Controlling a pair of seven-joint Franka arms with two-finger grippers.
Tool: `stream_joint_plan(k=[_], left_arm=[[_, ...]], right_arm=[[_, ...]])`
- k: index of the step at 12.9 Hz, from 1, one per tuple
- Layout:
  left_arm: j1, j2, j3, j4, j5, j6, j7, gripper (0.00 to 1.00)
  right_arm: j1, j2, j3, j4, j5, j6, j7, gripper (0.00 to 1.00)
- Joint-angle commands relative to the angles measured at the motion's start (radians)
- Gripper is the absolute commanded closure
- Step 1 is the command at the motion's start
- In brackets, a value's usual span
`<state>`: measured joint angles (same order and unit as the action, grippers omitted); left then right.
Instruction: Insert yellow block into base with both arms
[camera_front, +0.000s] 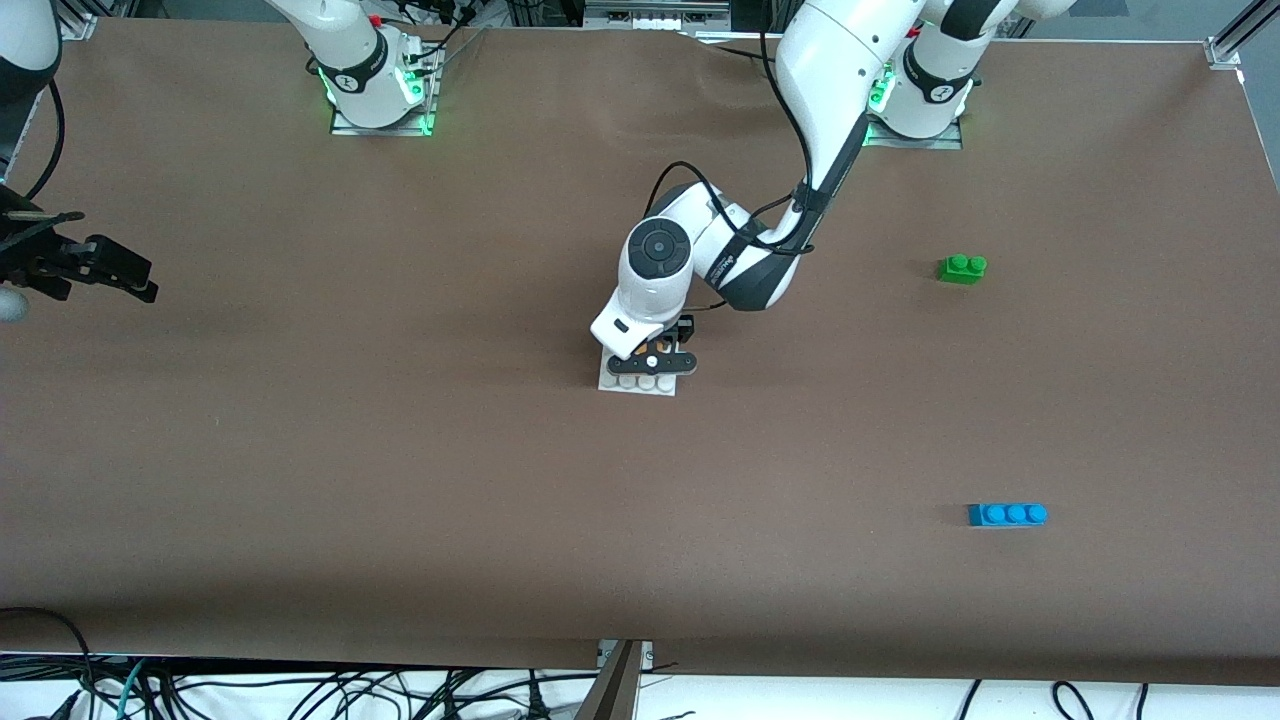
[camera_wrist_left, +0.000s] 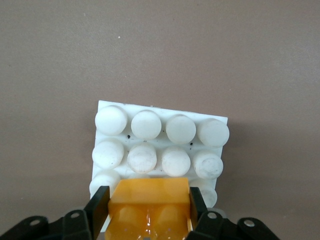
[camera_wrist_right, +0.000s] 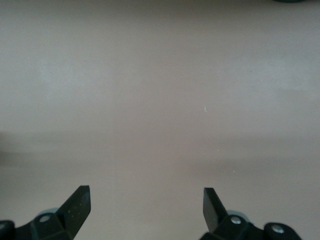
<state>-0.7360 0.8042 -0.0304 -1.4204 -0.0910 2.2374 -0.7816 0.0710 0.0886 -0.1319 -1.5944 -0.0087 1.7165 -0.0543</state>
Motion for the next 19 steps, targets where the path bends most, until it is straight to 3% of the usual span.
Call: stream_joint_plan(k=[1,7,14,19], left_arm=[[-0.017,0.033,0.014,0.017,-0.007,-0.007,0.005,0.0],[-0.023,0.001,0.014,0.026,-0.013,-0.074,0.002,0.0],[0.027,-0.149,0.014,0.001,-0.015,-0.185,0.01,0.0],[0.032,-0.149,0.015,0.0,-0.009,-0.186,0.012,0.0]], right_arm=[[-0.002,-0.017,0.0,-0.006,-0.005,-0.009,-0.007,0.0],[-0.002,-0.017,0.0,-0.006,-0.005,-0.009,-0.006,0.0],[0.003,-0.017,0.001,-0.006,-0.005,-0.008,-0.006,0.0],[0.003,0.002,0.002,0.022,-0.007,-0.009,-0.009,0.0]])
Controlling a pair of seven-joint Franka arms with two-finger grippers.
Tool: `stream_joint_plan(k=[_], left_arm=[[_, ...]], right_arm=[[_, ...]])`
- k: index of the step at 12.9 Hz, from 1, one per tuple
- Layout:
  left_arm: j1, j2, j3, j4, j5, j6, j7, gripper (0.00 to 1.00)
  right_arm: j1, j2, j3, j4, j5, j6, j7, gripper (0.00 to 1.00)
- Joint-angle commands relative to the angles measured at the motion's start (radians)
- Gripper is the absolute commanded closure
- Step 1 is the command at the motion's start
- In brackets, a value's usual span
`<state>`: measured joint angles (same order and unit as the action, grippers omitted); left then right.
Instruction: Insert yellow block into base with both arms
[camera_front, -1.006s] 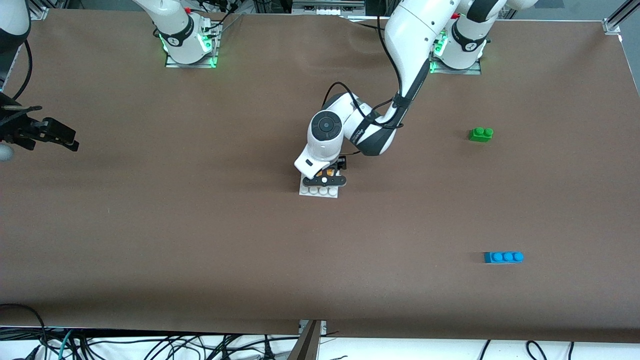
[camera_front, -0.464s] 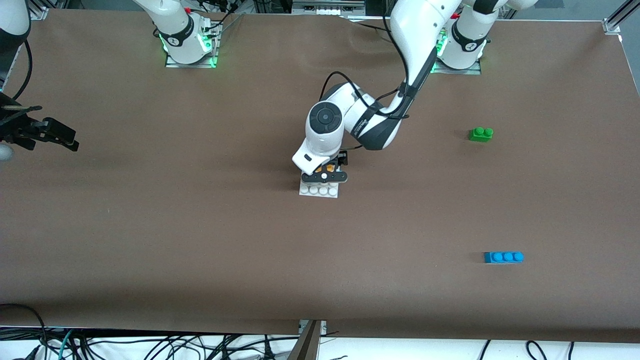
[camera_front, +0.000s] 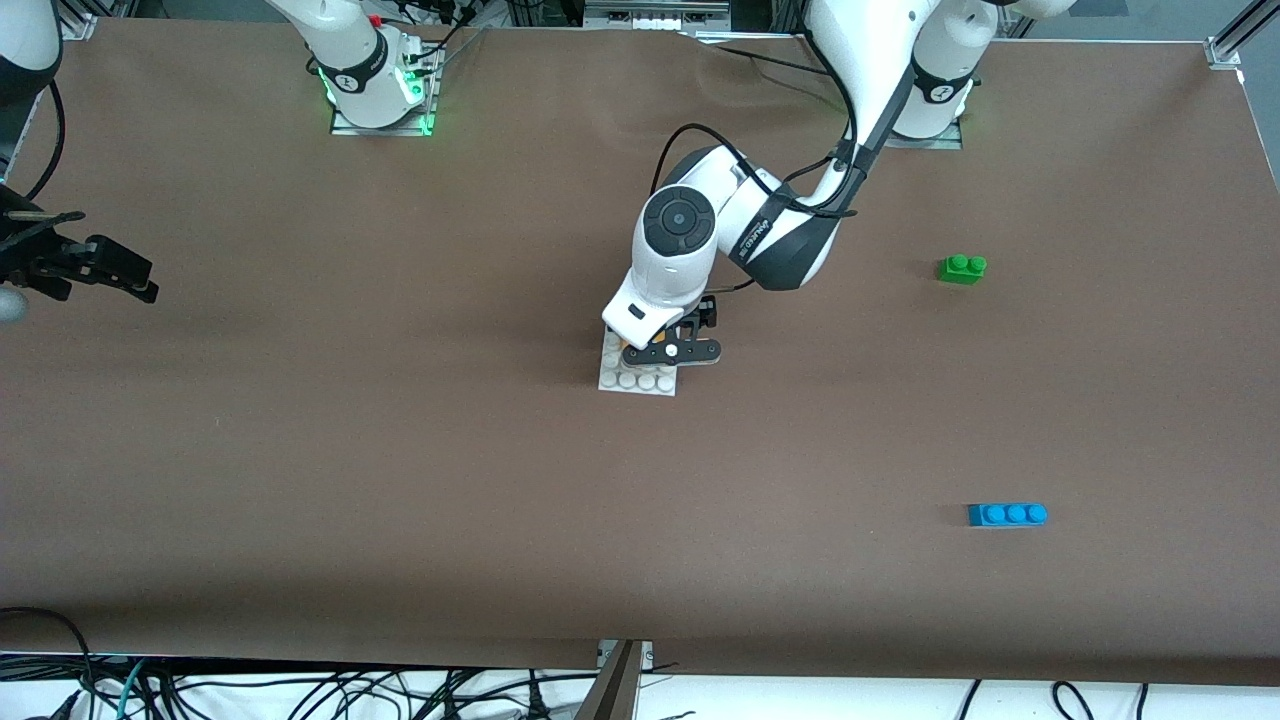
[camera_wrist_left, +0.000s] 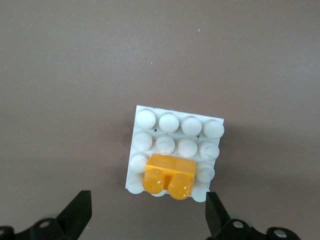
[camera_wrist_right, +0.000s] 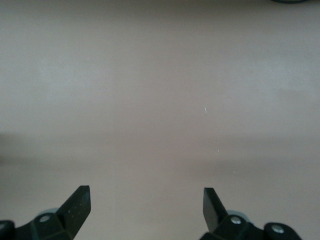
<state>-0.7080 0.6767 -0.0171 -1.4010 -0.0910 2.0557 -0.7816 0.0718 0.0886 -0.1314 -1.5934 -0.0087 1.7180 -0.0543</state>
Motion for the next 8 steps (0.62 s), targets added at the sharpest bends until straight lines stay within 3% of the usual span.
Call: stream_joint_plan(k=[1,8], left_arm=[[0.019,-0.046,0.002,-0.029,-0.007,-0.025,0.01,0.0],[0.224,-0.386,-0.009,-0.294,-0.006,-0.04,0.185,0.0]], right_arm=[[0.002,0.003,0.001,0.021,-0.007,-0.012,-0.009,0.0],[0.002,0.003,0.001,0.021,-0.007,-0.012,-0.009,0.0]])
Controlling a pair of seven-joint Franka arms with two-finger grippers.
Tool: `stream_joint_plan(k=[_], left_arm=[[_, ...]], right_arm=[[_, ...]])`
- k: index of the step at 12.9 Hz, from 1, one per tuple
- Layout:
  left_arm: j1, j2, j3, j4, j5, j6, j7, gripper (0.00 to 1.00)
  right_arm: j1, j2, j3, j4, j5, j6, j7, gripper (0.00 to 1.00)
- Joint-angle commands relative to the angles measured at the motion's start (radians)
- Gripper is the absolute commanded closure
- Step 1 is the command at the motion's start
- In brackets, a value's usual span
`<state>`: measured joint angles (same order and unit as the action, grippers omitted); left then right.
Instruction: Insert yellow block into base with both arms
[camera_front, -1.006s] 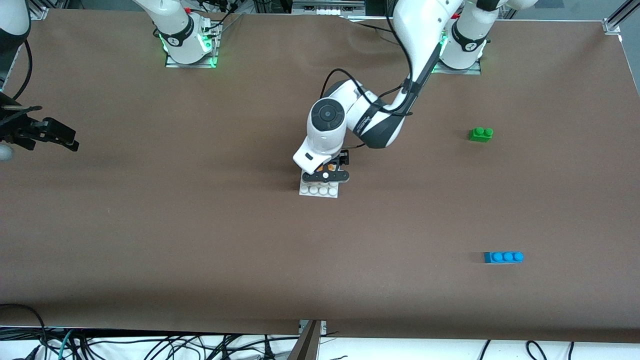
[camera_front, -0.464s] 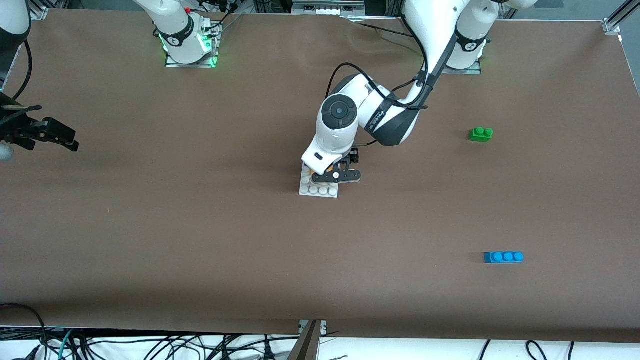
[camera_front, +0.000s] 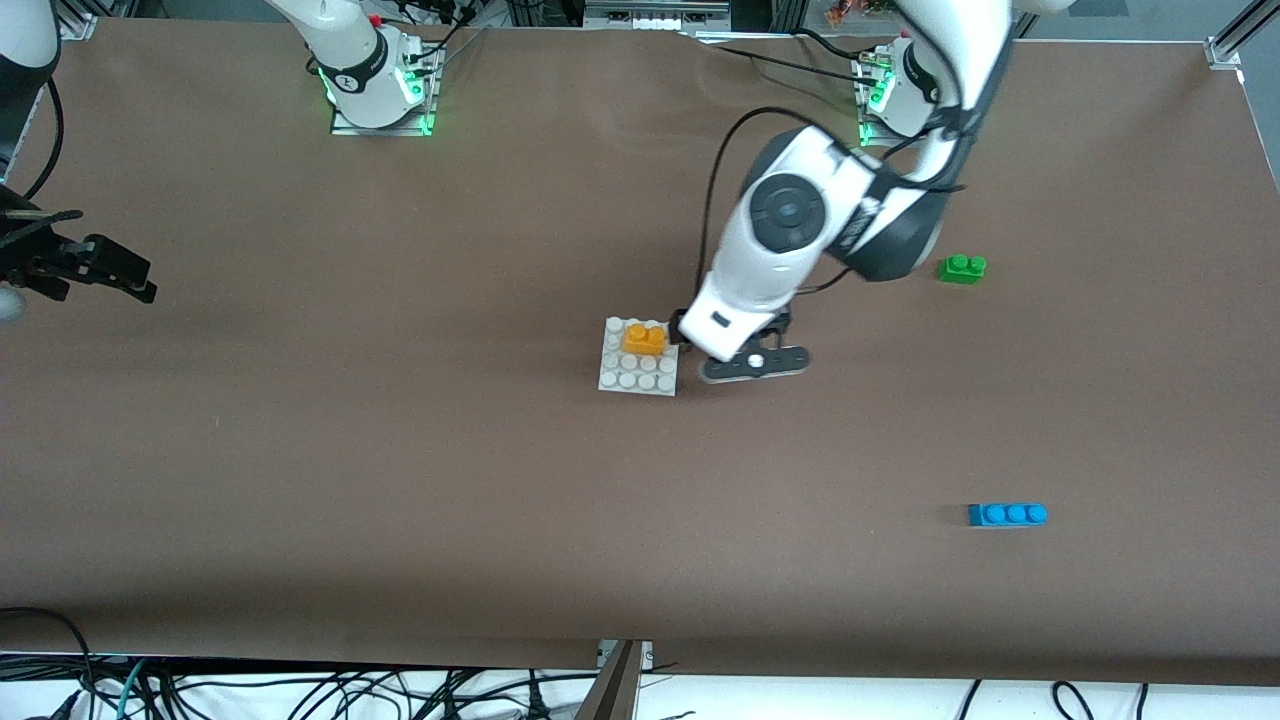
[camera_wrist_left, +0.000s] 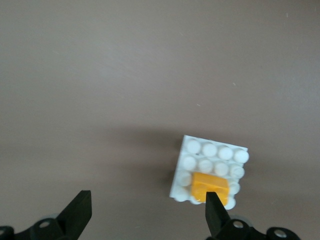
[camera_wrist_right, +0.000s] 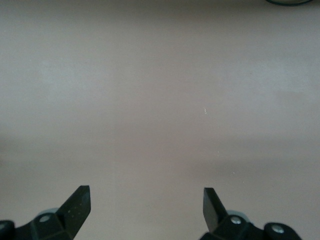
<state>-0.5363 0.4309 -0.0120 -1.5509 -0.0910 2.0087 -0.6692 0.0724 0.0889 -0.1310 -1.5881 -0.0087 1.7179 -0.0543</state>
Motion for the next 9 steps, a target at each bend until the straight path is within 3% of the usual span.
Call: stream_joint_plan(k=[1,5,9], left_arm=[[0.093,-0.196,-0.014,-0.185,-0.006,0.004,0.094,0.0],[0.261,-0.358,-0.014,-0.215,-0.001,-0.184,0.33,0.0],[0.329,-0.478,0.025,-0.228,0.125,-0.274,0.518,0.0]], right_arm=[[0.001,0.003,0.001,0.016,-0.007,-0.012,-0.009,0.0],[0.001,0.002,0.001,0.019,-0.008,-0.012,-0.009,0.0],[0.003,0.003,0.002,0.016,-0.007,-0.012,-0.009,0.0]])
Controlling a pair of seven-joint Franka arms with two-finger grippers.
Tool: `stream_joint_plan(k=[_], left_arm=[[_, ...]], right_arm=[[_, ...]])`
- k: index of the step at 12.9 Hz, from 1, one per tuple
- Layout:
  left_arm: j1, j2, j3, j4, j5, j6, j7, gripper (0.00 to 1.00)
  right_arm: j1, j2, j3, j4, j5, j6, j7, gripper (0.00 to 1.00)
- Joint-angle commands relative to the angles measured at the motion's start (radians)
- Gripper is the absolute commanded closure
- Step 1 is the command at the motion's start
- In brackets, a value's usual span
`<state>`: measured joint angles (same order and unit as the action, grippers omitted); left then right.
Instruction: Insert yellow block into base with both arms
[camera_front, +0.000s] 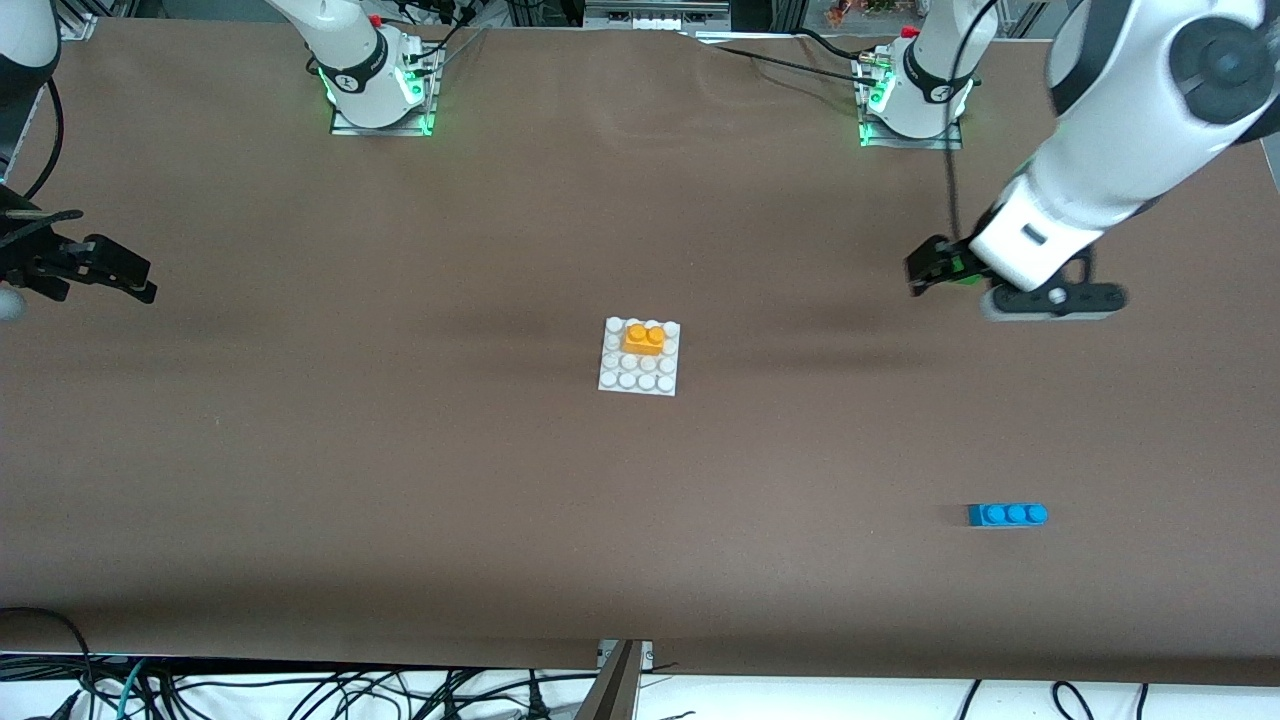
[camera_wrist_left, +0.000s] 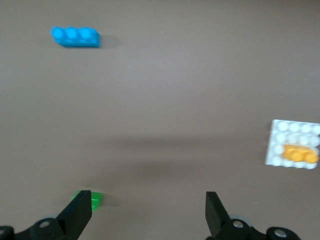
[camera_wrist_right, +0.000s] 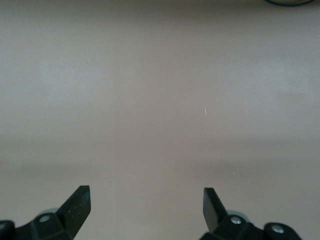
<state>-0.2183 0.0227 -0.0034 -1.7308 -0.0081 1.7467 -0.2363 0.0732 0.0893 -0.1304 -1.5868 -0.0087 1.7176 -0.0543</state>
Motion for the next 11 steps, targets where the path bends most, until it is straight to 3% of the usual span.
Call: stream_joint_plan(k=[1,3,11], left_arm=[[0.011,-0.087,0.049,-0.047,0.043,-0.051,0.109,0.0],[0.016,-0.081,0.06,0.0,0.045,-0.121,0.112,0.0],[0.054,-0.081,0.063,0.01,0.031,-0.127,0.109,0.0]], right_arm=[[0.002,0.003,0.002,0.014,-0.007,-0.012,-0.009,0.0],[0.002,0.001,0.002,0.014,-0.007,-0.013,-0.009,0.0],[0.002,0.001,0.002,0.014,-0.007,-0.012,-0.009,0.0]])
